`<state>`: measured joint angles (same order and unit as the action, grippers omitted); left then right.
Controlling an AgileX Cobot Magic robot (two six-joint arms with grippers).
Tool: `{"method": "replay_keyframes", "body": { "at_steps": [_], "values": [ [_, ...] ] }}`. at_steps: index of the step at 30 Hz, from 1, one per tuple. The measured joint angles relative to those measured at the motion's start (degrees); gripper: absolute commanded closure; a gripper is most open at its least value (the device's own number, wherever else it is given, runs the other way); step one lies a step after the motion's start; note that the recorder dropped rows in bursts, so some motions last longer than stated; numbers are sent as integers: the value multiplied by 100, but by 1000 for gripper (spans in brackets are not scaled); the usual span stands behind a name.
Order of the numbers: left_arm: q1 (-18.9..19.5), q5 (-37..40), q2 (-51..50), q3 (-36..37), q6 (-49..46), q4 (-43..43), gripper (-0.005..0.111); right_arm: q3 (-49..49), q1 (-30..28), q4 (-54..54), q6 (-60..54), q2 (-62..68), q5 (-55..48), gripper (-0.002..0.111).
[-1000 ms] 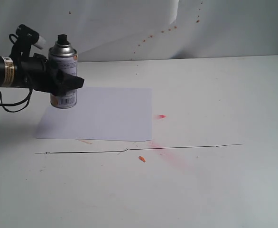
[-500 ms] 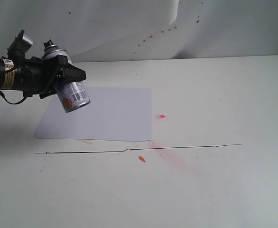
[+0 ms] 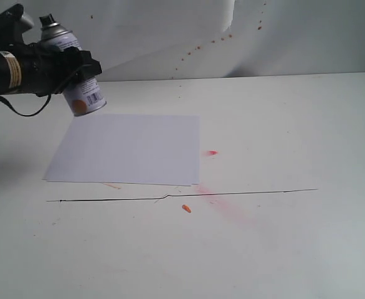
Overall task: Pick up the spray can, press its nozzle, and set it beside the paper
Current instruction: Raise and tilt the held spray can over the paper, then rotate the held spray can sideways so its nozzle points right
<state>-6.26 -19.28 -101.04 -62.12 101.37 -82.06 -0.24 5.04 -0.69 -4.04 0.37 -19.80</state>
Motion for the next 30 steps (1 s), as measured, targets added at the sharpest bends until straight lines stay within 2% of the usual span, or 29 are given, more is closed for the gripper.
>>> {"method": "replay_keyframes", "body": {
  "at_steps": [2, 4, 8, 11, 16, 21, 30],
  "values": [
    [-96, 64, 24, 111, -654, 741, 107, 0, 0, 0, 0, 0, 0, 108],
    [-216, 192, 28, 278, -1717, 1646, 107, 0, 0, 0, 0, 0, 0, 108],
    [-512, 1038, 28, 444, -4462, 3578, 107, 0, 0, 0, 0, 0, 0, 108],
    [-592, 1740, 28, 458, -6566, 4974, 107, 0, 0, 0, 0, 0, 0, 108],
    [-627, 2534, 148, 462, -9280, 5813, 107, 0, 0, 0, 0, 0, 0, 108],
    [-639, 2707, 391, 462, -10568, 6100, 107, 0, 0, 0, 0, 0, 0, 108],
    [-770, 2903, 464, 462, -11470, 6154, 107, 0, 0, 0, 0, 0, 0, 108]
  ]
}}
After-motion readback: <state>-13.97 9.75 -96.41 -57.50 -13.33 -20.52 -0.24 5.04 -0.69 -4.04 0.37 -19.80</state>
